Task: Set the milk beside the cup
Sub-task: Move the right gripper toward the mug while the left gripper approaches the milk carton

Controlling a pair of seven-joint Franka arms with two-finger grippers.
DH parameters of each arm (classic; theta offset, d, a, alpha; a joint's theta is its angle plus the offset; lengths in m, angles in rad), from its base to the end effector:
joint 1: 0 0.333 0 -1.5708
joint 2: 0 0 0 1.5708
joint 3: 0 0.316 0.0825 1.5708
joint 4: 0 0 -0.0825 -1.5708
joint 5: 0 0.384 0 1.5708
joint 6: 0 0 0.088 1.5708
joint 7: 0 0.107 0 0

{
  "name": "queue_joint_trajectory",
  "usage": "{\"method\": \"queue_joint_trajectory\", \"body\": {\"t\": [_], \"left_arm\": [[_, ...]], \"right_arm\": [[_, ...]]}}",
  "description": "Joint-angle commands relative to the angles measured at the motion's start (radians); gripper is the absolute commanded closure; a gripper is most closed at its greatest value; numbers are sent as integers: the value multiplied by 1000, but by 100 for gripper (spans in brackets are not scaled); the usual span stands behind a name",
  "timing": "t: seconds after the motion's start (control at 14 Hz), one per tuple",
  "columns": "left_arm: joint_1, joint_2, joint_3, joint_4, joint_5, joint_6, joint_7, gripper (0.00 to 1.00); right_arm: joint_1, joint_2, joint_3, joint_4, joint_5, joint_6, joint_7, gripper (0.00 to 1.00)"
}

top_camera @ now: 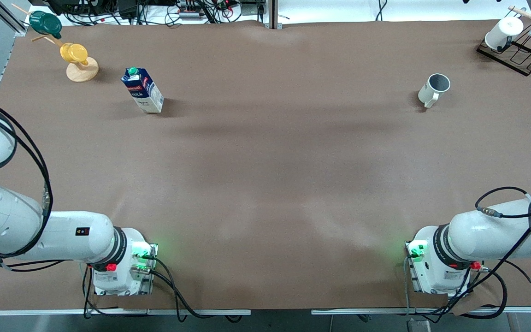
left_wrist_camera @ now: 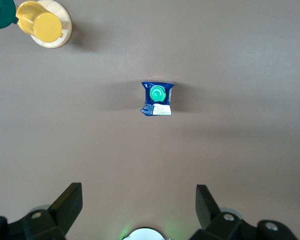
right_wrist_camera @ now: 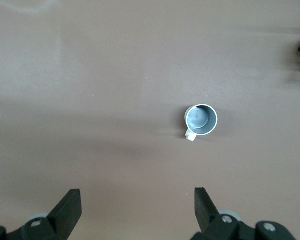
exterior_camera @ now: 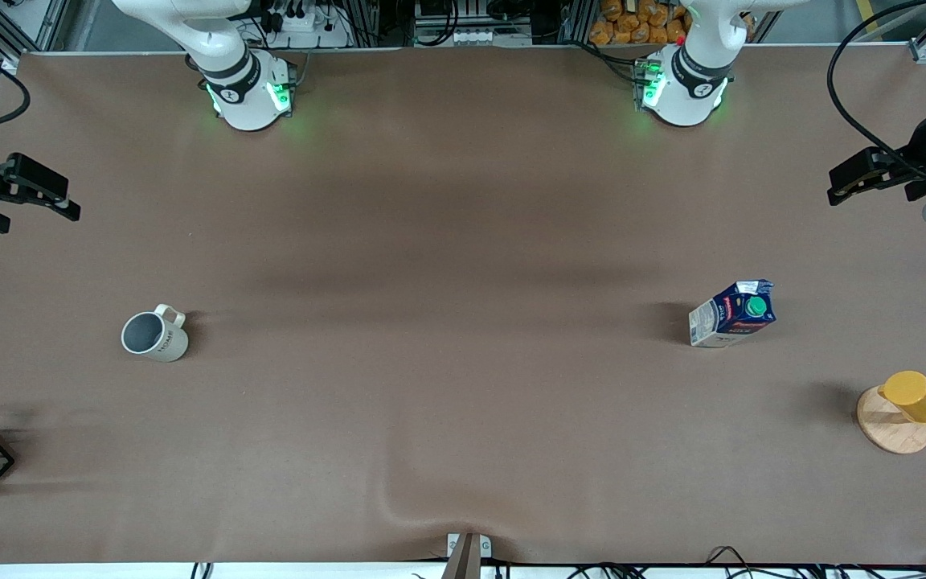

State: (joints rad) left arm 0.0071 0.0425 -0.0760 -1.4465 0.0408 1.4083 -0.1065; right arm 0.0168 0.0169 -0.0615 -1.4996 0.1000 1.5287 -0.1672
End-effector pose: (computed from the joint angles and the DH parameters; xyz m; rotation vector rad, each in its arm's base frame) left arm 0.5500 -0.0320 0.6452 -3.0944 -0.0658 0.1192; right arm 0.5560 -0.0135 0.6454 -3.0382 -0.1937 -0.0344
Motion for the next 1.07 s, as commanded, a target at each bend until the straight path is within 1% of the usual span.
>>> {"method": "queue_joint_trajectory", "body": {"t": [0.0, 0.29, 0.43, 0.57, 0.71, 1.0], "left_arm": [[8, 5, -2, 28, -8, -25, 11, 0], [10, -3, 2, 26, -6, -25, 11, 0], [10, -36, 4, -3, -15, -25, 10, 0], [10, -42, -2, -15, -18, -23, -4, 0], [10, -44, 1, -20, -39, -19, -5, 0], [10, -33, 4, -17, -35, -14, -7, 0]], "right_arm": [[-8, -37, 8, -41, -11, 18, -15, 0], [-6, -31, 9, -30, -11, 13, -8, 0], [-6, -31, 9, -30, -11, 10, -5, 0], [-6, -28, 9, -30, -11, 8, -6, 0], [-9, -25, 9, -28, -11, 10, -6, 0], [-20, -5, 8, -25, -14, 14, -14, 0]]}}
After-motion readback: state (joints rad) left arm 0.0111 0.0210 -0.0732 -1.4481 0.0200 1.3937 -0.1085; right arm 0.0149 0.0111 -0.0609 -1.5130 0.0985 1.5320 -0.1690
